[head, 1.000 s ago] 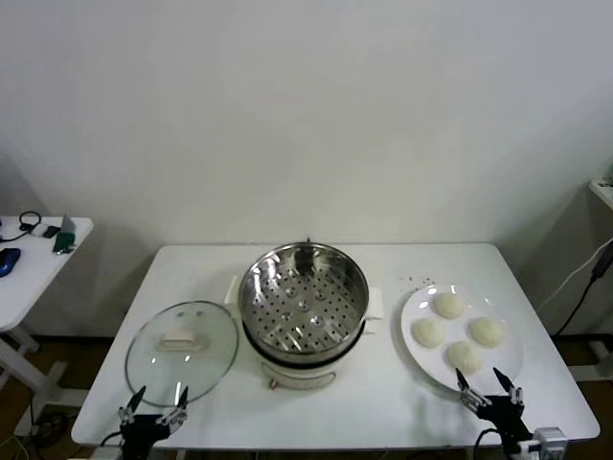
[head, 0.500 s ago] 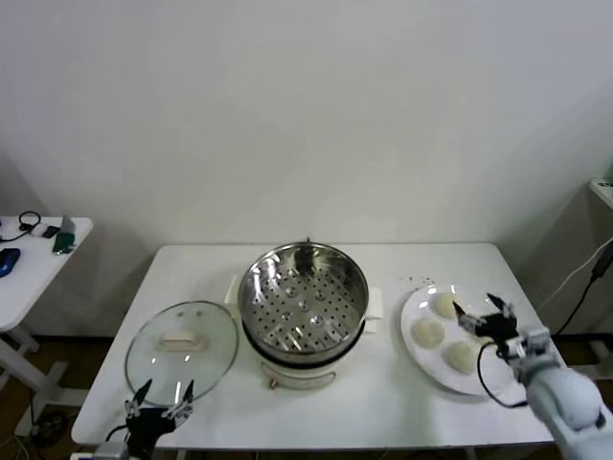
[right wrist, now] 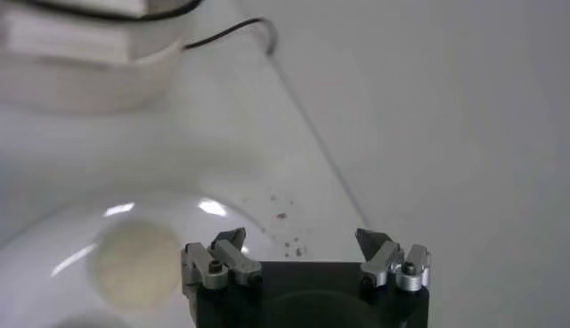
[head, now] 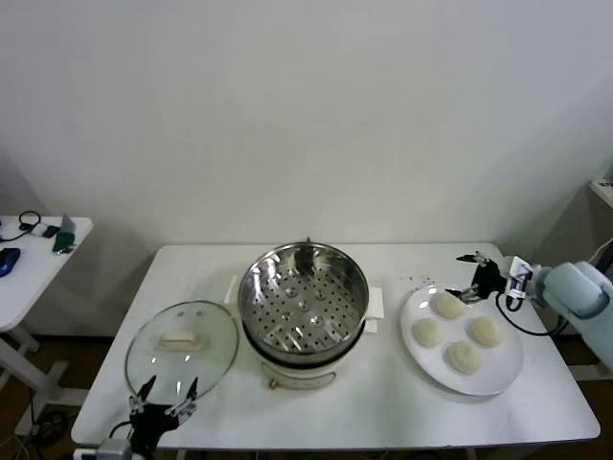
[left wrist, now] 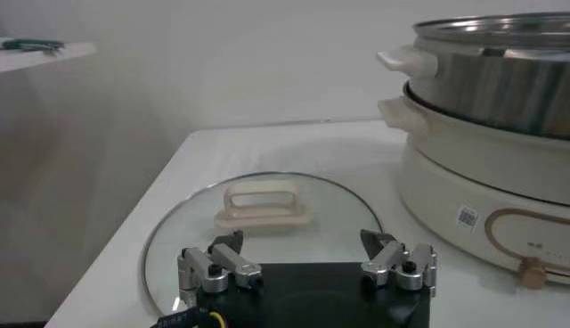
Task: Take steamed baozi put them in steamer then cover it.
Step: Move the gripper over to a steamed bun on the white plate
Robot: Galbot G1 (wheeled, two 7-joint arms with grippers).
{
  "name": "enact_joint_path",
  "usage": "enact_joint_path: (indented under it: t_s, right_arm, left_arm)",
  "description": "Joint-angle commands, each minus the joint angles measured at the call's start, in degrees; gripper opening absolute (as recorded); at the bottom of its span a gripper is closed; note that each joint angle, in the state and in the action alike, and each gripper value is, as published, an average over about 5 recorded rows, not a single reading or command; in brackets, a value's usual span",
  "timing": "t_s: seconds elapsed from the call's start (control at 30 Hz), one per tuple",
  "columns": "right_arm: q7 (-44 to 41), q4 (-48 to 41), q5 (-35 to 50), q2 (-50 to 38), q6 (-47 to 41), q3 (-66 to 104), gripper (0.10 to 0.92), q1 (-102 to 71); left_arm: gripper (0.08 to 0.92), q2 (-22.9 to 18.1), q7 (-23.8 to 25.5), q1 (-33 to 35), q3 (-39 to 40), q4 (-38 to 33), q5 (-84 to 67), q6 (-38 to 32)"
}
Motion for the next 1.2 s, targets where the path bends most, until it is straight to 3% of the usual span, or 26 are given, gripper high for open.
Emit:
enact_joint_path:
  t_s: [0.03,0.23,0.6,1.2]
  right_arm:
    - [-18.28,-9.78,-6.27,-0.96,7.96,-29.77,0.823,27.98]
    - [-19.00,-16.59,-4.62,7.52,7.63,-37.53,0.823,32.39]
    - [-15.13,-25.61,-6.67,18.38,6.76,-29.83,0.823,22.02]
    - [-9.30,-37.48,-18.07,25.97,10.17,-15.84,0.823,12.79]
  left_arm:
    - [0.823,0.13,0.14,-0.11,-0.04,0.10,0.10,-0.02]
    - [0.823,0.06,0.16,-0.39,-0.37,0.38,0.13,-0.24]
    - [0.823,-0.07,-0.01,-0.13,-1.00,1.45,0.01,-1.27]
    - [0.823,-0.18,-0.11,0.19,-1.02,1.86,0.18,-1.40]
